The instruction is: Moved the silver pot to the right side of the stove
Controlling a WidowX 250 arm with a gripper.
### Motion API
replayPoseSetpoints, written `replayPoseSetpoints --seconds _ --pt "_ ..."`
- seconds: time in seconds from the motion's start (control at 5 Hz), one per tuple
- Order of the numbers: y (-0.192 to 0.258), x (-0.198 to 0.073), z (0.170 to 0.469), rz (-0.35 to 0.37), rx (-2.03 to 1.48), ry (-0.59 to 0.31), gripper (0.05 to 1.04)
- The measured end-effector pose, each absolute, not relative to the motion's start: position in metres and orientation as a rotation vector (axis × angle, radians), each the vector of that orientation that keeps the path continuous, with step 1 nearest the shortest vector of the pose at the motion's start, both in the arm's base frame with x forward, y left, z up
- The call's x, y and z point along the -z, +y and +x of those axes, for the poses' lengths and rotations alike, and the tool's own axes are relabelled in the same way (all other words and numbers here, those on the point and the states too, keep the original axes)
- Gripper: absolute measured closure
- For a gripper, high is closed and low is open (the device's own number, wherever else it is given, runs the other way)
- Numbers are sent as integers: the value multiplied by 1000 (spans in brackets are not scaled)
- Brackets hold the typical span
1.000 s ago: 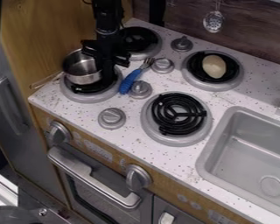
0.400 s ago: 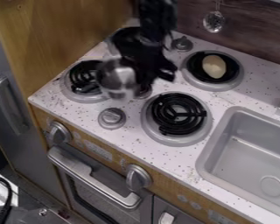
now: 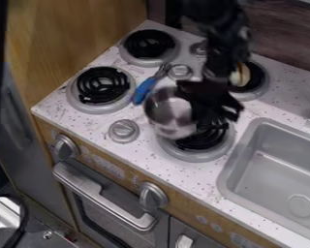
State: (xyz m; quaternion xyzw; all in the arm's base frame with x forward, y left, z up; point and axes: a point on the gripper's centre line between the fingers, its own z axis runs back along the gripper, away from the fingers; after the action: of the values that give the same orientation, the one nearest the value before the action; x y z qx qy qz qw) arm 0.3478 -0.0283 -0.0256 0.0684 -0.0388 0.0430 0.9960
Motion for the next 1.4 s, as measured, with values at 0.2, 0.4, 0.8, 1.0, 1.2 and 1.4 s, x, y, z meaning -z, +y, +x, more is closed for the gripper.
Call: replayPoseSetpoints --seconds 0.2,0.4,0.8,1.0,1.2,1.4 --pt "-51 42 350 128 -53 -52 1013" --pt "-63 48 360 114 -56 -52 1013" --pt "-72 50 387 81 -79 -92 1013" --pt "-64 49 389 79 -101 -94 1013" --pt "-54 46 383 63 -141 -102 985" --pt "-33 40 373 34 -220 -94 818"
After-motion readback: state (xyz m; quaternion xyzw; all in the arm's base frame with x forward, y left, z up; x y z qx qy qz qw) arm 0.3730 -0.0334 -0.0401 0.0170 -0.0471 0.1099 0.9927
